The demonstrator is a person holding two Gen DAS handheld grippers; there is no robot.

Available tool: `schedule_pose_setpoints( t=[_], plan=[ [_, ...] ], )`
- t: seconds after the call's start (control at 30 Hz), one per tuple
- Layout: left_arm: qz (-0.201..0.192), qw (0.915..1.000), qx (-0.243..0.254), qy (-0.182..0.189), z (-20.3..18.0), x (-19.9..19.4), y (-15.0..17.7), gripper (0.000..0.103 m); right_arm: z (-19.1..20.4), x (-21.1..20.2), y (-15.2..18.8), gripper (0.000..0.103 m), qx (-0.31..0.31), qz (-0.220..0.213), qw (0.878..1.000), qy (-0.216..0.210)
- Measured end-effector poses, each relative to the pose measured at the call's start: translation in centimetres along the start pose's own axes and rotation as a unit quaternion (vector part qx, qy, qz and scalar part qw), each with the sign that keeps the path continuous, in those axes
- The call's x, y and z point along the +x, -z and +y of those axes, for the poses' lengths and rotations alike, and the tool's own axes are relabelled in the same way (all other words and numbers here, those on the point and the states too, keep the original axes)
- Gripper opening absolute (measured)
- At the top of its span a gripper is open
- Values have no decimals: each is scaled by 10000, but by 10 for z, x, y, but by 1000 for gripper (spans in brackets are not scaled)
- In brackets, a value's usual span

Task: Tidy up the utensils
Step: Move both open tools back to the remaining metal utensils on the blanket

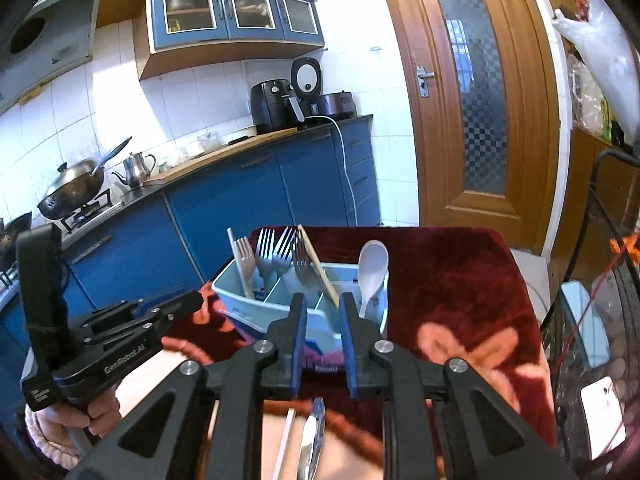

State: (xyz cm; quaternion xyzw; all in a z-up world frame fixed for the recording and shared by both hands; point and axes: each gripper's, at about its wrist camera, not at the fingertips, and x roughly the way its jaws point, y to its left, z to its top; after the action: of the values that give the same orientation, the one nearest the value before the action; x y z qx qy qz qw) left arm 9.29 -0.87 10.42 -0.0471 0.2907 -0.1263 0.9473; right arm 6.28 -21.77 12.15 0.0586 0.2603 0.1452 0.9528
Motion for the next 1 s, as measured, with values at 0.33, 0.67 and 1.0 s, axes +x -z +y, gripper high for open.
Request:
schedule_pose_setpoints(
  t=[0.33, 0.67, 1.0],
  plan=[
    [460, 9988, -13, 157, -16, -4, 40, 18, -7, -21, 38, 26, 188, 218, 9996, -25],
    [1037, 9941, -24, 305, -34, 14, 70, 18, -19, -22, 78, 31, 365, 472, 9982, 21],
    [1485, 9876, -77, 498, -46, 38, 85, 18, -35, -15, 99, 33, 545, 658, 9963, 131]
  ],
)
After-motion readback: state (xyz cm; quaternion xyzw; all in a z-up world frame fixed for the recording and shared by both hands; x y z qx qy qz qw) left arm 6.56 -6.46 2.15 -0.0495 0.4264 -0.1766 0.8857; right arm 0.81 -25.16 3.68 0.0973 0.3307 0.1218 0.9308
